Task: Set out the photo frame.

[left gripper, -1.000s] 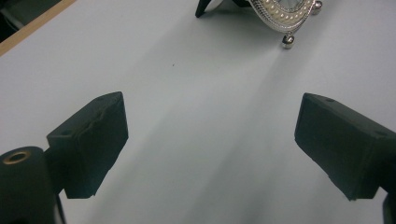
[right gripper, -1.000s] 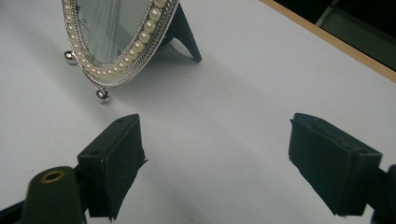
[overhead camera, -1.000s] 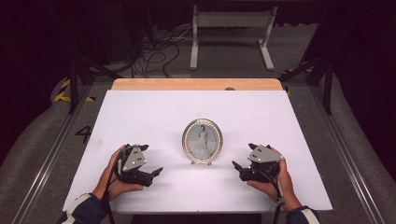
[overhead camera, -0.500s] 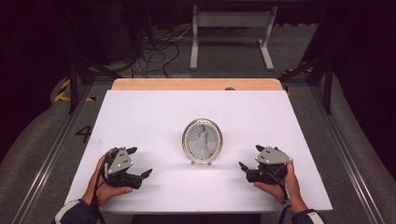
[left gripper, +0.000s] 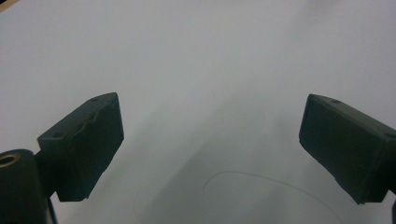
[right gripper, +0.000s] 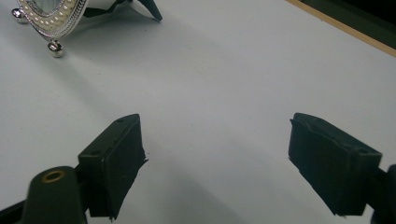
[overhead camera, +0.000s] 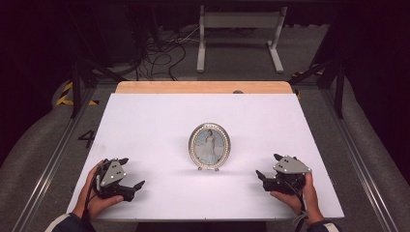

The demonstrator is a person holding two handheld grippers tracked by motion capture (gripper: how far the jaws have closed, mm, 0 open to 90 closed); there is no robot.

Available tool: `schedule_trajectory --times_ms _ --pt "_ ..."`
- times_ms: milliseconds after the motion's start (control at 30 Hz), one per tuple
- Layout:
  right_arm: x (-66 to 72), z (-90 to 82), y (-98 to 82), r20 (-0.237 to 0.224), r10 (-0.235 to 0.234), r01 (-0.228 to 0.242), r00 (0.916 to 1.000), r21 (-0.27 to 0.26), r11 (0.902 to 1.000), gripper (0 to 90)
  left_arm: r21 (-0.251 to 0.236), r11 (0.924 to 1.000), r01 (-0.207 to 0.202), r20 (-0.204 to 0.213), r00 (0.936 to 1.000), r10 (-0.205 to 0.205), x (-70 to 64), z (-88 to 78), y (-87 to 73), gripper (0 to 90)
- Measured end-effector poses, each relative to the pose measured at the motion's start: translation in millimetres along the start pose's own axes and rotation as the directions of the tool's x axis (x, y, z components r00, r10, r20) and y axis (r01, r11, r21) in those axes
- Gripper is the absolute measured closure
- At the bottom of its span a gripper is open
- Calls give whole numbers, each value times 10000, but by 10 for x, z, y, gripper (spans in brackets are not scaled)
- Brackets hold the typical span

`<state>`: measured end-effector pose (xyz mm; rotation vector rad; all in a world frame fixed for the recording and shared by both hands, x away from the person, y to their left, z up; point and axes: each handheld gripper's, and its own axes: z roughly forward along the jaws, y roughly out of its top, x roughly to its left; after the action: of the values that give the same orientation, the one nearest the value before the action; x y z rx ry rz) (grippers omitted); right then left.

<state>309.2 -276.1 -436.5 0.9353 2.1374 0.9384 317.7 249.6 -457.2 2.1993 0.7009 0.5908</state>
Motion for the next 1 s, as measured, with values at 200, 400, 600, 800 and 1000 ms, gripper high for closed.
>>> schedule_trajectory --times_ms 200,400,600,800,1000 --pt "-64 -61 -60 106 286 -285 9995 -42 9996 183 9 9997 252 -144 9996 -252 51 -63 -97 73" --pt "-108 -116 -146 231 421 -422 9988 28 9991 181 -66 9982 598 -258 9979 -599 90 -136 -176 73" --pt "-155 -160 -241 476 502 -509 9976 138 9986 172 -47 9957 925 -279 9953 -926 126 -162 -262 68" --pt "-202 -211 -360 720 895 -910 9934 175 9957 168 -45 9928 1200 -237 9925 -1200 165 -206 -351 69" --pt "-240 -296 -487 819 1623 -1619 9833 -115 9867 166 -321 9883 1493 -330 9881 -1503 181 -278 -397 70"
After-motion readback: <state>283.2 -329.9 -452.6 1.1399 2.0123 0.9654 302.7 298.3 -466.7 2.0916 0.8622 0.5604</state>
